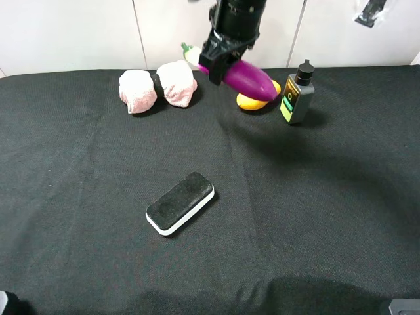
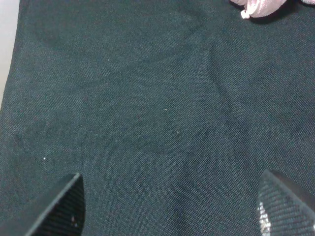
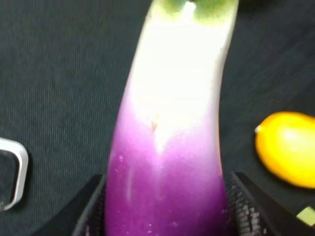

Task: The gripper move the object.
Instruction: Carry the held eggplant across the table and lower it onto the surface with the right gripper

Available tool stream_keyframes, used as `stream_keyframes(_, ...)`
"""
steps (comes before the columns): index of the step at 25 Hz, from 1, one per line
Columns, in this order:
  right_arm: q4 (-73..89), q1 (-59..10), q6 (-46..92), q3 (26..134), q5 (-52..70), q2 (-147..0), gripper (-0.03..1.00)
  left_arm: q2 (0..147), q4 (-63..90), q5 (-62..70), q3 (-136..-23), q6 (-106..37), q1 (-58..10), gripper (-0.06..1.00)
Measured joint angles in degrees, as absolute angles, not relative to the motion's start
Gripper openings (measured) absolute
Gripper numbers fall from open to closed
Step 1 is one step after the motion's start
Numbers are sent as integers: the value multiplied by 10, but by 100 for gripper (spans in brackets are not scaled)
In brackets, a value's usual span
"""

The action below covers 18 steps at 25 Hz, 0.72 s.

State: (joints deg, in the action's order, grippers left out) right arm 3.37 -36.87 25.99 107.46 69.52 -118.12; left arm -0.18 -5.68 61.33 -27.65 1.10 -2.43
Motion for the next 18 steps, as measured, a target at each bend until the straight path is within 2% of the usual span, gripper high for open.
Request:
stream_keyframes(10, 34, -371, 252, 1086, 697, -1179, 38, -2, -57, 613, -276, 11, -24, 71)
stream_keyframes(18, 34, -406, 250, 1086, 698, -1179, 38, -2, -57, 613, -276, 11, -24, 71)
